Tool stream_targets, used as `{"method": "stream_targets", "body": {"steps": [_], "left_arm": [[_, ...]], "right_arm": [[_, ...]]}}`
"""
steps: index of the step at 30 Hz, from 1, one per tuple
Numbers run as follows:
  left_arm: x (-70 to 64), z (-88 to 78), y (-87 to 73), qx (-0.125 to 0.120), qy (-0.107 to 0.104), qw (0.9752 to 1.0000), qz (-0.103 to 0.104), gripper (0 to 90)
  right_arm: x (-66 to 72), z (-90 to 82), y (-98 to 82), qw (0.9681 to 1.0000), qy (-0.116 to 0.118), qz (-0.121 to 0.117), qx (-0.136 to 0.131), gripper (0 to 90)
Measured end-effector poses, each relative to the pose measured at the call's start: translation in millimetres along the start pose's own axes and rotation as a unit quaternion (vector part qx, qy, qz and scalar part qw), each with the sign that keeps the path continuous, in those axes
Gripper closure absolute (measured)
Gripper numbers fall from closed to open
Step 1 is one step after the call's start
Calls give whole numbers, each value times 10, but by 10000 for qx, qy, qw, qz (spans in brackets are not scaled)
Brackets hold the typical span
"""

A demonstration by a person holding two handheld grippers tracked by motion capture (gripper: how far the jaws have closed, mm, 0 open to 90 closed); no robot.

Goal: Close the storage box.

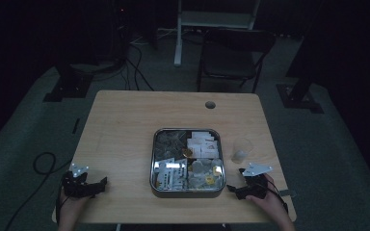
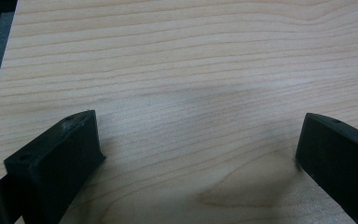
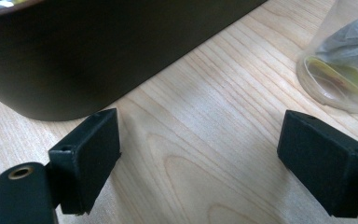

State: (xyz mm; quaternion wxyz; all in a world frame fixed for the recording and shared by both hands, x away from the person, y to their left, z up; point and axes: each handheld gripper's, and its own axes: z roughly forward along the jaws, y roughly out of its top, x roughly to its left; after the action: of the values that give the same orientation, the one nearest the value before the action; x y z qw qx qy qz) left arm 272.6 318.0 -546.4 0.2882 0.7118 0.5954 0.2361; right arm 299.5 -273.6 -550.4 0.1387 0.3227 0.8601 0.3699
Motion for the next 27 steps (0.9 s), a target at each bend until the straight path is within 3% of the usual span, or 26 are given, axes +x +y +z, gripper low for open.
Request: {"method": "stream_targets", "body": {"steps": [6,27], "left_arm": [[-19,15,13,45,150,9999,-26,4],[-19,17,14,43,142,9999,-17,6]], "right_arm": [[0,0,0,10000,0,0,-2,127],[6,0,-2,10000,-20,-23,-20,127]]}}
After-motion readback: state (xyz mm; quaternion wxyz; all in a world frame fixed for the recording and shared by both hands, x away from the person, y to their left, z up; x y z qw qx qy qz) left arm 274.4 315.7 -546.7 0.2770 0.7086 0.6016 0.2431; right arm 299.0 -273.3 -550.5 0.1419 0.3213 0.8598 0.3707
